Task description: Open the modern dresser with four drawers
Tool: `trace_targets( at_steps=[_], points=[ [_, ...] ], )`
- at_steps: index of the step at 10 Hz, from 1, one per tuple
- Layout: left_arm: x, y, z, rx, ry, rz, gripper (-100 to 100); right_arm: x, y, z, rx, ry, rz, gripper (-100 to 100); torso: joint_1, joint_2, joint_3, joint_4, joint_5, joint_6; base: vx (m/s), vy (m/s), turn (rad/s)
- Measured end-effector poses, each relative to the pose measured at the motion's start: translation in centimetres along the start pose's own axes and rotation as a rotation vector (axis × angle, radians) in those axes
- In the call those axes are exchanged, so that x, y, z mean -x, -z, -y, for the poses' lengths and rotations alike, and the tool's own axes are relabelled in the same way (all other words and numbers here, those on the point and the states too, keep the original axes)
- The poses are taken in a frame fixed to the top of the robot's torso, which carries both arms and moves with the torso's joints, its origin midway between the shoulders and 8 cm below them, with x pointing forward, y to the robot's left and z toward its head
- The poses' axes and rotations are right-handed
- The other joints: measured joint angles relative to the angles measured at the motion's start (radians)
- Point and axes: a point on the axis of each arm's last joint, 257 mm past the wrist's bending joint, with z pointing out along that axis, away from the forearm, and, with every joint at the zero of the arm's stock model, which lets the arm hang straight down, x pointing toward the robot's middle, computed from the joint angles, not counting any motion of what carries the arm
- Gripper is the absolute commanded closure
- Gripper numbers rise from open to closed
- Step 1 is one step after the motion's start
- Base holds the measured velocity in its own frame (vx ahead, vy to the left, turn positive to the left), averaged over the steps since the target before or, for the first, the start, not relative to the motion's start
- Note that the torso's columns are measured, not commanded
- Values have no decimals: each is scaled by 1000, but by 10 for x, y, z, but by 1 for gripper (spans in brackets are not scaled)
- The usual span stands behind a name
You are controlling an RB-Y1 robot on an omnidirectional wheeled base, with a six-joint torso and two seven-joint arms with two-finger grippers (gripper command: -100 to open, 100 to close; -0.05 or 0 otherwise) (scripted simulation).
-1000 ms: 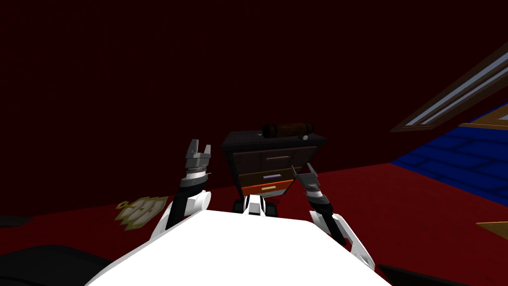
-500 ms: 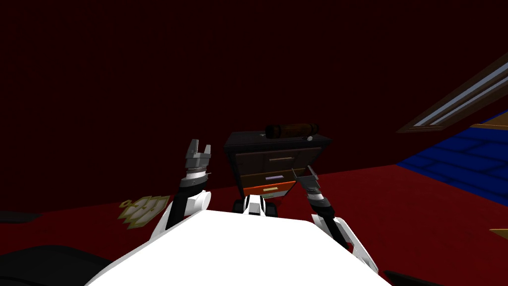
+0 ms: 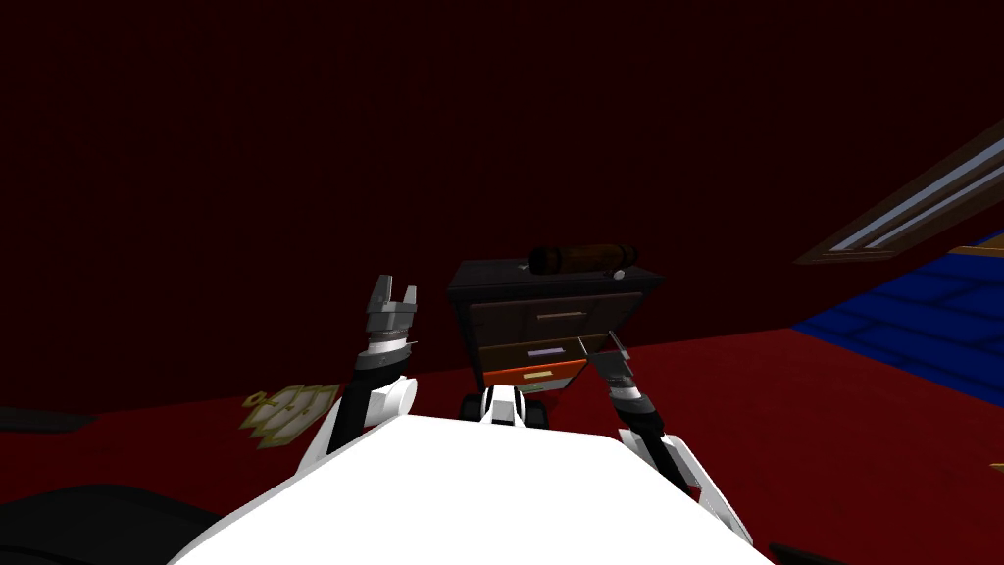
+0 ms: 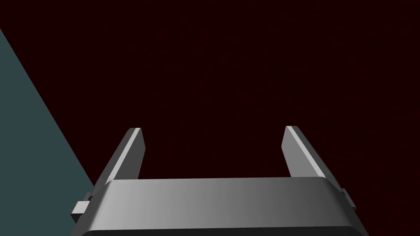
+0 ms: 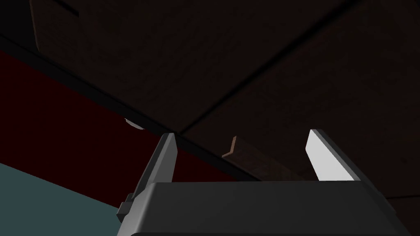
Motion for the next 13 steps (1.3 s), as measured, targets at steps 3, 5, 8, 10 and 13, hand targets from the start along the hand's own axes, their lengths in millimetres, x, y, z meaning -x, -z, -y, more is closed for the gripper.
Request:
trace_targets(
  at_steps=[3, 5, 8, 10, 13],
  points=[
    [0, 0, 0, 0, 0, 0, 0, -13, 10, -4, 16, 94, -26, -100, -1, 0, 0, 0, 0, 0, 4, 27, 23],
    [0, 0, 0, 0, 0, 0, 0, -26, 19, -9, 31, 159, -51, -100, 1, 0, 0, 0, 0, 0, 2, 31, 24],
    [0, 0, 0, 0, 0, 0, 0, -37, 29, -14, 49, 245, -77, -100, 1, 0, 0, 0, 0, 0, 4, 33, 37],
    [0, 0, 0, 0, 0, 0, 0, -48, 37, -16, 61, 298, -95, -100, 1, 0, 0, 0, 0, 0, 4, 44, 41],
    [0, 0, 0, 0, 0, 0, 0, -57, 47, -21, 81, 377, -116, -100, 0, 0, 0, 0, 0, 0, 3, 23, 41]
  ],
)
